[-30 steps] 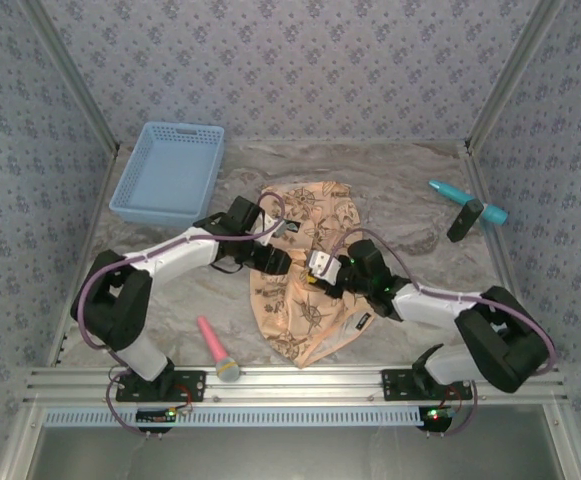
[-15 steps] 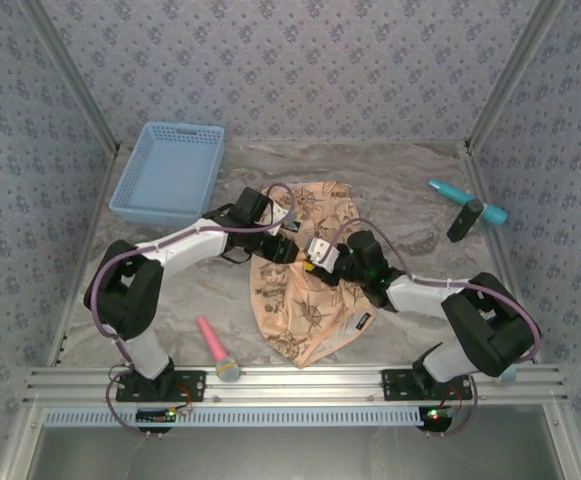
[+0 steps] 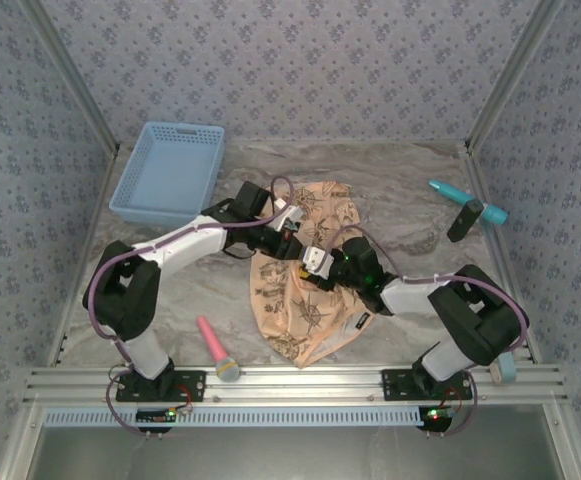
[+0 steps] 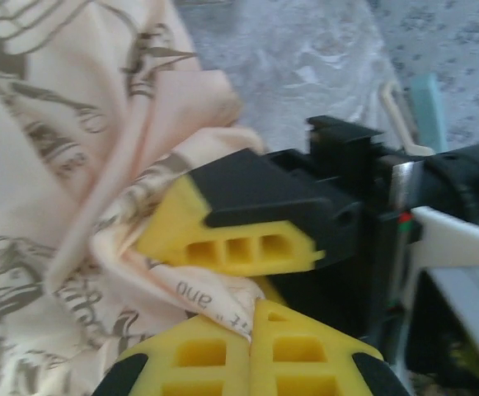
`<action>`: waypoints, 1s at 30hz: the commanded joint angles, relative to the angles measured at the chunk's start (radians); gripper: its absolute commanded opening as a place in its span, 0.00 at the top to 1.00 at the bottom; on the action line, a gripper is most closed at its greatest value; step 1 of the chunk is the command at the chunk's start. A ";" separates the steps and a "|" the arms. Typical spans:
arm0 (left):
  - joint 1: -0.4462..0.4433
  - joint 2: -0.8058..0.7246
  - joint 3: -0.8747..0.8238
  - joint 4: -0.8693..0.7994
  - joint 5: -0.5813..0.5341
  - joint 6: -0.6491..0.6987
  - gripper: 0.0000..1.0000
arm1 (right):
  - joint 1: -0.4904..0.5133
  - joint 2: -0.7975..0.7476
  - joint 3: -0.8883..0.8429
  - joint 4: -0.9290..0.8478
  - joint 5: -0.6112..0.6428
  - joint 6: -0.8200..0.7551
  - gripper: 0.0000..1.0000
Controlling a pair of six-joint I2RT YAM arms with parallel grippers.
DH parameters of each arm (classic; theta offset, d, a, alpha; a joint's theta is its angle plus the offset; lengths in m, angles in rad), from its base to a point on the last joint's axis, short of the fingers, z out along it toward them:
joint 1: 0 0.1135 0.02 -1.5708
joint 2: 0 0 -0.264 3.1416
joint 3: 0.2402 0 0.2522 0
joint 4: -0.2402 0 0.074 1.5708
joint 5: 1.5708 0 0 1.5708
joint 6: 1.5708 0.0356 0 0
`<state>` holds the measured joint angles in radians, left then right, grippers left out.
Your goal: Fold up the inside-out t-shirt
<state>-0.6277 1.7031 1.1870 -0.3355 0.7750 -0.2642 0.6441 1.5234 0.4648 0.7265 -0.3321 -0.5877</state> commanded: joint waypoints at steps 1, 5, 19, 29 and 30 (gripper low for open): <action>-0.022 -0.031 0.034 -0.006 0.143 -0.010 1.00 | 0.006 0.008 -0.023 0.113 0.026 0.023 0.61; -0.027 -0.040 0.014 -0.026 0.149 0.011 1.00 | 0.000 -0.024 -0.033 0.101 0.015 0.020 0.68; 0.114 0.033 -0.169 0.083 0.017 -0.128 0.82 | 0.078 -0.374 -0.073 -0.411 0.006 -0.276 0.98; 0.110 0.001 -0.258 0.033 -0.133 -0.110 0.84 | 0.202 -0.332 0.025 -0.643 0.282 -0.278 0.85; 0.107 -0.041 -0.272 0.043 -0.137 -0.106 0.79 | 0.185 -0.317 0.033 -0.628 0.253 -0.247 0.84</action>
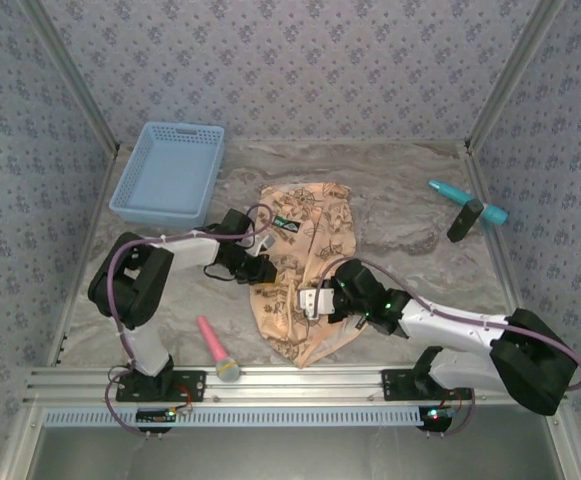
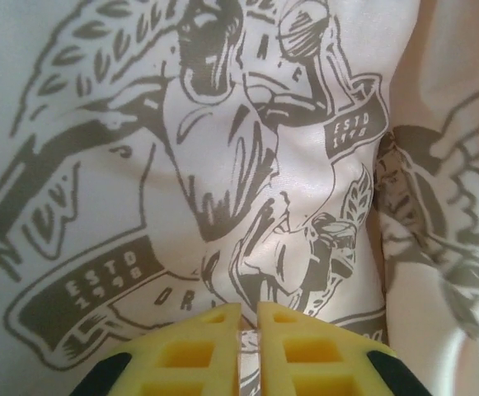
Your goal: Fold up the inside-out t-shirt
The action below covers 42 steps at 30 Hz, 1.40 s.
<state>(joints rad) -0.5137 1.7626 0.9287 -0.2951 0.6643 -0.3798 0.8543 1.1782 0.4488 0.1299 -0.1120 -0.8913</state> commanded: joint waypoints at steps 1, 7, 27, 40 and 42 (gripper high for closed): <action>-0.011 -0.151 -0.030 0.007 -0.034 0.018 0.72 | -0.047 0.046 0.057 -0.020 -0.003 0.092 0.81; -0.091 -0.375 -0.066 -0.020 -0.094 0.110 0.50 | -0.202 0.097 0.164 -0.135 -0.321 0.242 0.62; -0.293 -0.287 0.136 -0.137 -0.451 0.653 0.19 | -0.451 -0.347 0.117 -0.272 -0.086 1.033 0.14; -0.220 -0.174 0.247 -0.227 -0.209 0.786 0.21 | -0.464 -0.156 0.182 -0.267 -0.306 1.005 0.22; -0.221 -0.142 0.276 -0.246 -0.174 0.803 0.21 | -0.466 -0.142 0.185 -0.260 -0.321 1.001 0.22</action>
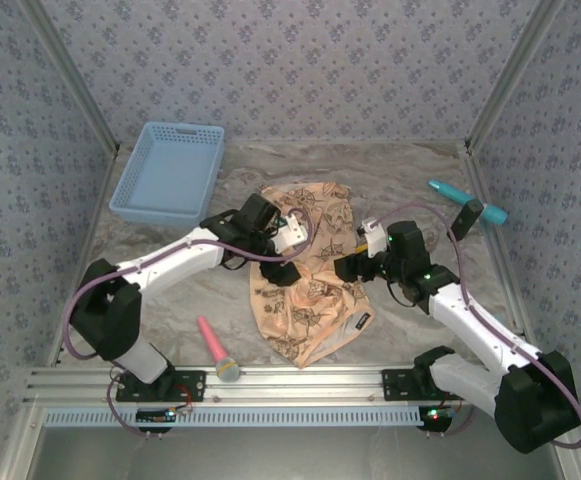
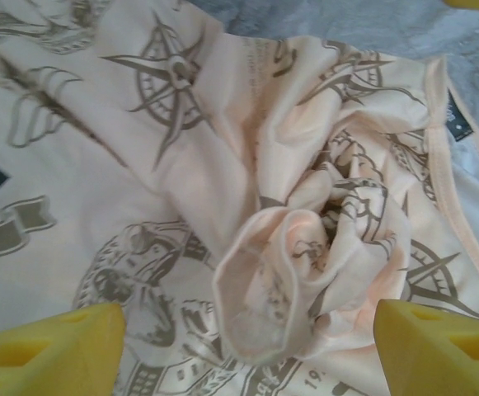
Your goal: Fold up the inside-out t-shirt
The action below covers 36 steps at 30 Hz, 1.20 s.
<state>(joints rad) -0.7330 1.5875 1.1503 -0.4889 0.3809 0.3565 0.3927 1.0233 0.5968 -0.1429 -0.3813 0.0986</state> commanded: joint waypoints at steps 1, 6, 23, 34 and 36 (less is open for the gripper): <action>-0.001 0.052 0.074 -0.065 0.125 0.073 0.22 | -0.005 0.022 0.040 0.011 -0.061 0.011 0.22; -0.001 0.139 0.160 -0.125 0.089 0.061 0.44 | -0.002 0.075 0.063 -0.009 -0.100 -0.010 0.24; 0.024 -0.027 0.047 -0.087 0.199 0.070 1.00 | 0.100 0.341 0.090 0.175 -0.227 -0.341 0.31; 0.026 -0.115 -0.058 0.031 0.196 0.032 1.00 | 0.194 0.413 0.065 0.322 -0.265 -0.497 0.48; 0.026 -0.130 -0.073 0.039 0.205 0.033 1.00 | 0.189 0.432 0.059 0.364 -0.258 -0.498 0.61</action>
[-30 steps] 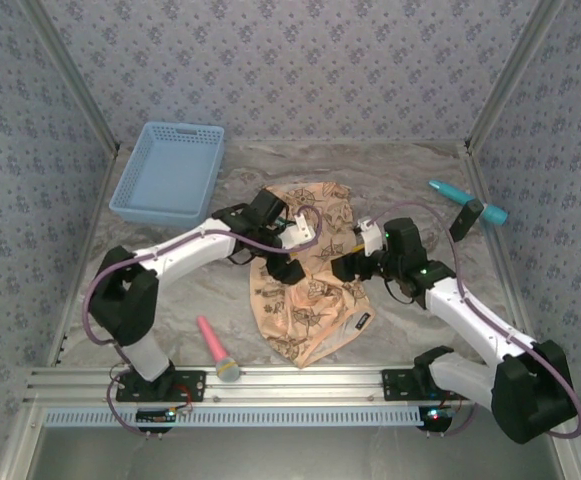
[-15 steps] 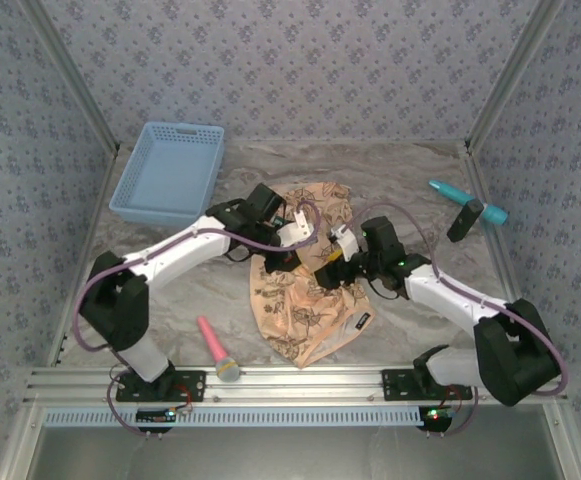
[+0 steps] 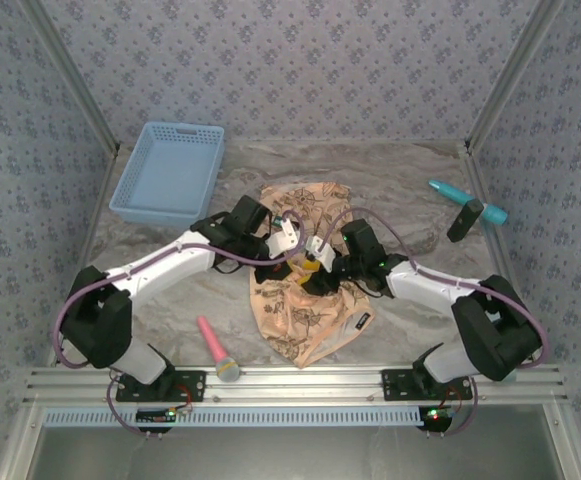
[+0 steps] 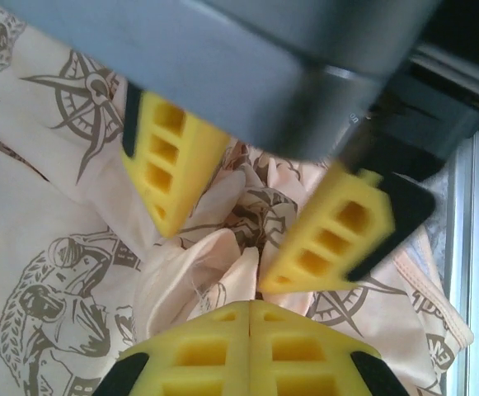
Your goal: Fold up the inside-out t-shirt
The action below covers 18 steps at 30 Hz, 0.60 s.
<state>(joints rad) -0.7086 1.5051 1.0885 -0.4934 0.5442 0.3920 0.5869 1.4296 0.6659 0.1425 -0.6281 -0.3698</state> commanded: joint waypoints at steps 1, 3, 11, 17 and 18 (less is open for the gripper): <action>0.002 -0.054 -0.016 0.047 0.038 -0.003 1.00 | -0.007 0.030 -0.011 0.091 -0.014 -0.029 0.66; 0.004 -0.075 -0.035 0.049 0.026 -0.002 1.00 | -0.010 0.029 -0.009 0.095 -0.015 -0.037 0.89; 0.033 -0.127 -0.106 0.069 -0.255 -0.085 1.00 | 0.108 -0.182 -0.033 -0.020 0.240 -0.214 1.00; 0.060 -0.100 -0.175 0.141 -0.267 -0.203 1.00 | 0.319 -0.322 -0.076 0.036 0.697 -0.492 0.99; 0.060 -0.096 -0.193 0.164 -0.290 -0.221 1.00 | 0.329 -0.330 -0.054 -0.014 0.720 -0.532 0.98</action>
<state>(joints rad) -0.6601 1.3949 0.9363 -0.3752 0.3435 0.2470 0.8883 1.1290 0.5922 0.1806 -0.1497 -0.7246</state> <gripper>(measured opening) 0.060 0.058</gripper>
